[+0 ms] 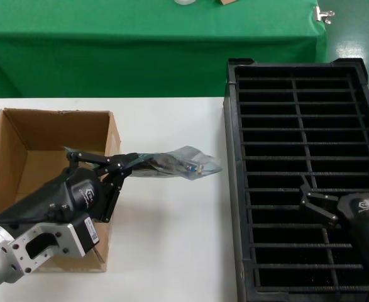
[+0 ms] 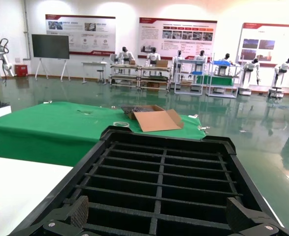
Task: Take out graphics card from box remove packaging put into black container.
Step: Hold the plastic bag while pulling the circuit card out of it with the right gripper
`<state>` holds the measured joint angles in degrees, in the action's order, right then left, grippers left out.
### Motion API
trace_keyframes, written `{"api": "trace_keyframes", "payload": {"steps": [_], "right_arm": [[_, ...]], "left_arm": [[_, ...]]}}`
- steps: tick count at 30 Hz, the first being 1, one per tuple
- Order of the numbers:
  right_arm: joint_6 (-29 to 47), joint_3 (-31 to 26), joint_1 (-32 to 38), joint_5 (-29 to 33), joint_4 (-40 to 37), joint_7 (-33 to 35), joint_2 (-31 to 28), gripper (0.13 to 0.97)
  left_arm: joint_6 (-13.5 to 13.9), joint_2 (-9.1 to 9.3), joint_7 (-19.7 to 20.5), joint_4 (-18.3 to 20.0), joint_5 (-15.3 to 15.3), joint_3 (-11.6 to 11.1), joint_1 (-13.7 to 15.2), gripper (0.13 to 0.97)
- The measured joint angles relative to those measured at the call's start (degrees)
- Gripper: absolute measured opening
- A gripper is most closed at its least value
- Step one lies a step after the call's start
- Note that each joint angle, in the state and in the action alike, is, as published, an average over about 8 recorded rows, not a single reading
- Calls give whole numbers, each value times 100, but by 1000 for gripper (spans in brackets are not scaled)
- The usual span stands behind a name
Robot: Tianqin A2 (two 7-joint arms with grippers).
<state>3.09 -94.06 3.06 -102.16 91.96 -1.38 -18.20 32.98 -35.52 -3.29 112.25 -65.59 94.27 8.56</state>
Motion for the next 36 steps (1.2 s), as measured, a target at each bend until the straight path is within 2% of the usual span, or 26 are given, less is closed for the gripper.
{"api": "trace_keyframes", "payload": {"steps": [5, 10, 13, 17, 26, 34, 36], "right_arm": [[90, -254, 68, 5, 142, -99, -108, 966], [270, -893, 311, 208, 441, -444, -362, 966], [481, -1245, 505, 604, 606, -851, -471, 966], [951, -1463, 726, 1427, 752, -1512, -429, 966], [2105, -1392, 1095, 3143, 818, -2623, 64, 942], [2683, -889, 1200, 4234, 871, -3184, 539, 853], [2771, -722, 1202, 4446, 915, -3269, 642, 853]], "left_arm": [[0, 0, 0, 0, 0, 0, 0, 139], [0, 0, 0, 0, 0, 0, 0, 139], [0, 0, 0, 0, 0, 0, 0, 139], [0, 0, 0, 0, 0, 0, 0, 139], [0, 0, 0, 0, 0, 0, 0, 139], [0, 0, 0, 0, 0, 0, 0, 139], [0, 0, 0, 0, 0, 0, 0, 139]]}}
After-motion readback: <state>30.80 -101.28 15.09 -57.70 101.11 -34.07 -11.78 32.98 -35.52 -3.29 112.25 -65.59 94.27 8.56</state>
